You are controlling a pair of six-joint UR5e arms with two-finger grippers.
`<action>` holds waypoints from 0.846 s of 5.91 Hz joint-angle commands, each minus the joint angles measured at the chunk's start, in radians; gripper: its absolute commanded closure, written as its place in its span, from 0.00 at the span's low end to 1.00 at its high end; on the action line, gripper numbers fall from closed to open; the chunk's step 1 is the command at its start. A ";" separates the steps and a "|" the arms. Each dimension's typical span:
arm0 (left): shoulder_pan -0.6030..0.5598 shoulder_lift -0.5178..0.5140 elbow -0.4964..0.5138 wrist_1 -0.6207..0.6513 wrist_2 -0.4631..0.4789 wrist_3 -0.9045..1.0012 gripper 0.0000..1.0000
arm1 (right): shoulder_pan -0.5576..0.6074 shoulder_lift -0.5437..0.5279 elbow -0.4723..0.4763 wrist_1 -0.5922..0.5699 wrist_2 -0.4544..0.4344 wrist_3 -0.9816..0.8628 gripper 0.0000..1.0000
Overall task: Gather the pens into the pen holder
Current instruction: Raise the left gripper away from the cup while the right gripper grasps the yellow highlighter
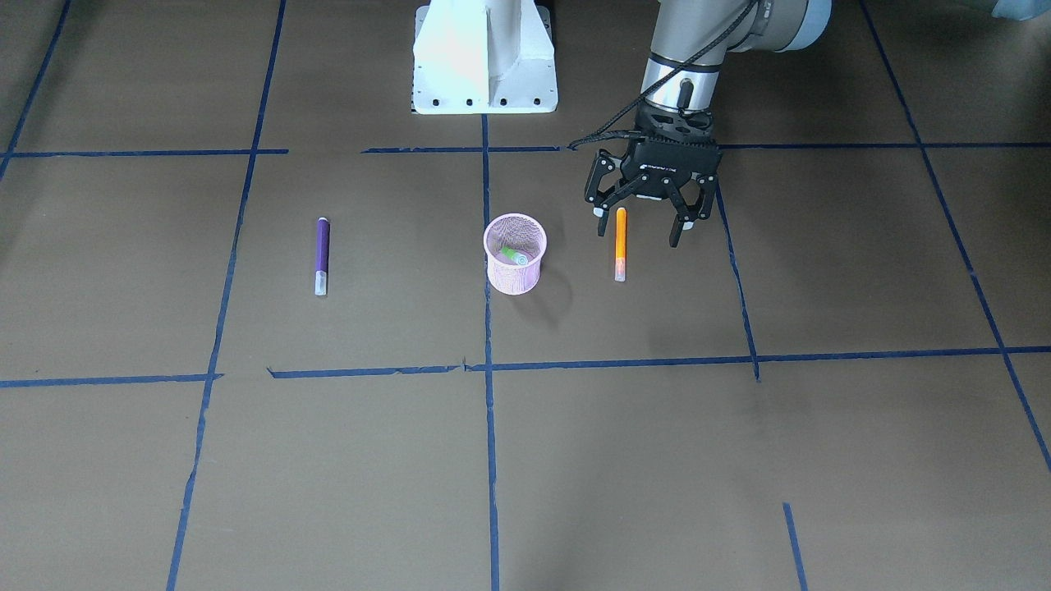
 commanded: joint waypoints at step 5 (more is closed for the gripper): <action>0.000 0.001 -0.017 0.000 -0.001 -0.014 0.00 | -0.045 0.047 -0.075 -0.002 -0.007 0.000 0.18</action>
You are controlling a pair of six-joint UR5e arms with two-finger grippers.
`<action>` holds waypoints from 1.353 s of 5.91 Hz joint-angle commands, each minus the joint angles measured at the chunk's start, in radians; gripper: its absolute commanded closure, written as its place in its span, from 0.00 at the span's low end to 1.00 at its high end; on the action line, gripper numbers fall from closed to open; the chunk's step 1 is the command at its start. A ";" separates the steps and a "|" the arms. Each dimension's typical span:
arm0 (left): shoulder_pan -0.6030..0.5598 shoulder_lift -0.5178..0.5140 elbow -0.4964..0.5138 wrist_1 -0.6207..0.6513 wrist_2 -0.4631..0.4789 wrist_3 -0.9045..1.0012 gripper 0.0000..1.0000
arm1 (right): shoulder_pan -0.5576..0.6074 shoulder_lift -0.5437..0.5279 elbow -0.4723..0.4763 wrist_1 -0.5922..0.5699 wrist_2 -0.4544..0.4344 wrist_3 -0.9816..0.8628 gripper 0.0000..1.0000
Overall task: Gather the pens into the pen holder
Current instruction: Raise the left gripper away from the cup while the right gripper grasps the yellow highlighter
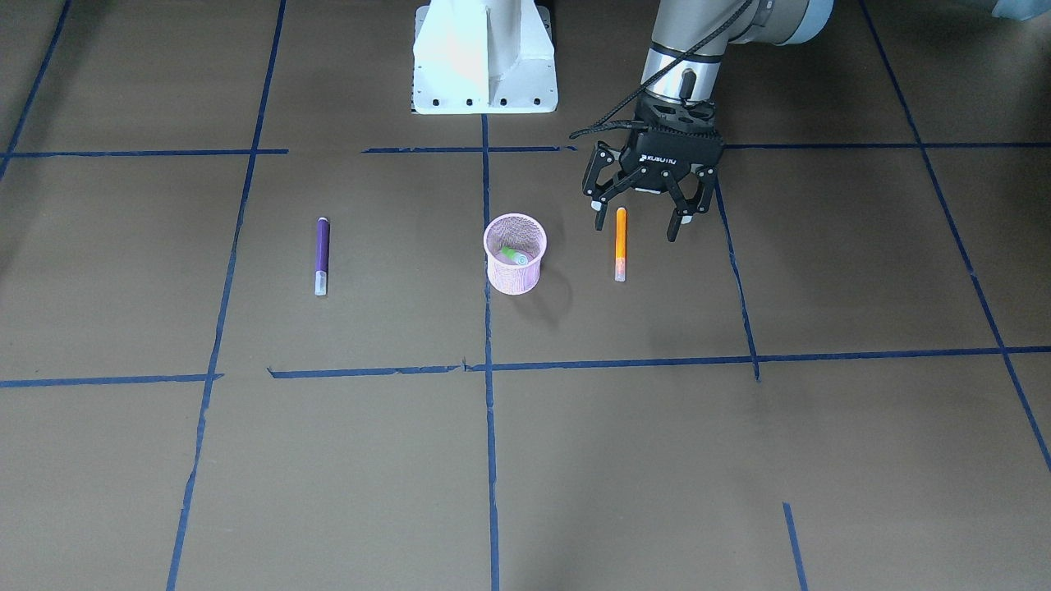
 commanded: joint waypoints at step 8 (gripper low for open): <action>0.000 -0.001 -0.001 0.000 -0.002 -0.003 0.00 | 0.005 0.009 0.005 0.001 0.006 0.003 1.00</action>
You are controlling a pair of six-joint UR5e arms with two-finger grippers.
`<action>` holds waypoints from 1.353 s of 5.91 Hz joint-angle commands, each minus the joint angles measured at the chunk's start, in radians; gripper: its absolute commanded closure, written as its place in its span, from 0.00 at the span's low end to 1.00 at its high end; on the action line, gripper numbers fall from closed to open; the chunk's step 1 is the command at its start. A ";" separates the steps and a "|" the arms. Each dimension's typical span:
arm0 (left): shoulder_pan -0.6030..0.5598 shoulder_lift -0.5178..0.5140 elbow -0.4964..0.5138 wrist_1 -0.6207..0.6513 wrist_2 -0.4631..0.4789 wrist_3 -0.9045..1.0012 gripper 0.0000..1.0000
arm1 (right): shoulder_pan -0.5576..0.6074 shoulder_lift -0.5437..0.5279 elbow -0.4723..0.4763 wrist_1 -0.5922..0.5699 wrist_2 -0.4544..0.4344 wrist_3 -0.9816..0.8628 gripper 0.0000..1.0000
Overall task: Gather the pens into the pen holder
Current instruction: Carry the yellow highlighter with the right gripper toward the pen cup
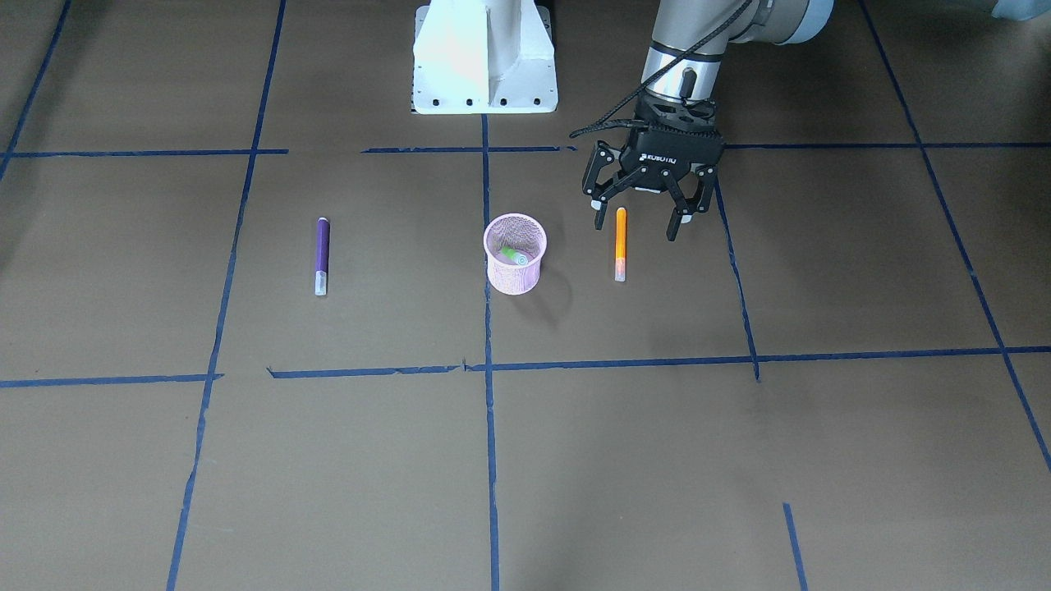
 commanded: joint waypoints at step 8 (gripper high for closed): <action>0.006 0.019 0.008 -0.002 -0.074 -0.053 0.00 | -0.357 0.125 0.710 0.436 -0.078 0.745 0.99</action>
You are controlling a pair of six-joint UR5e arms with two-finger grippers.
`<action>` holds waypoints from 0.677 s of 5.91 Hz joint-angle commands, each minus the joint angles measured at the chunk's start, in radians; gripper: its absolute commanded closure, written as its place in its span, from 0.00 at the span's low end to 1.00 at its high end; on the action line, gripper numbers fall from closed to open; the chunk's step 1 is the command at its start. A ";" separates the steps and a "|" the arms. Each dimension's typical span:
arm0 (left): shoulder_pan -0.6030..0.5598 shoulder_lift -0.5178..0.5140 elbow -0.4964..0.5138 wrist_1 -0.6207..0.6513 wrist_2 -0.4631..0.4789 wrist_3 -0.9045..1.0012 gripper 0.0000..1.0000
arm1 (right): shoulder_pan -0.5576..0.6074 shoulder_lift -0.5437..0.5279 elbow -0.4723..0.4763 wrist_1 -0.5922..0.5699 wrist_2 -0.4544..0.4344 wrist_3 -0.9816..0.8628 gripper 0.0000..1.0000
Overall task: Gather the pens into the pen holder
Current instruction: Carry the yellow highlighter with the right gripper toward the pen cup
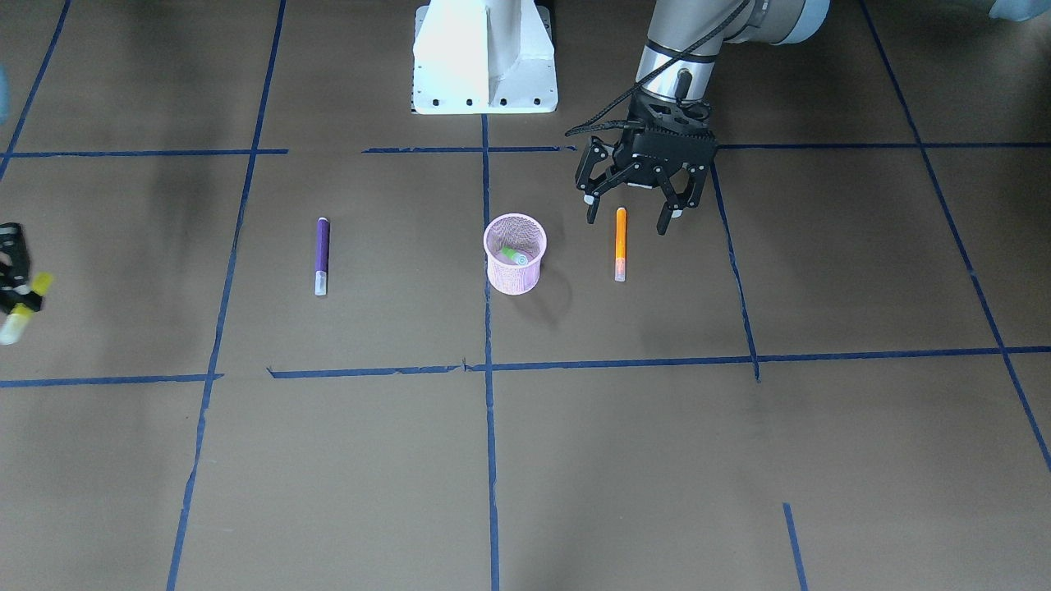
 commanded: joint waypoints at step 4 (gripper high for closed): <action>0.004 0.035 0.069 -0.014 -0.127 -0.004 0.01 | -0.622 0.299 0.079 0.157 -0.767 0.722 0.99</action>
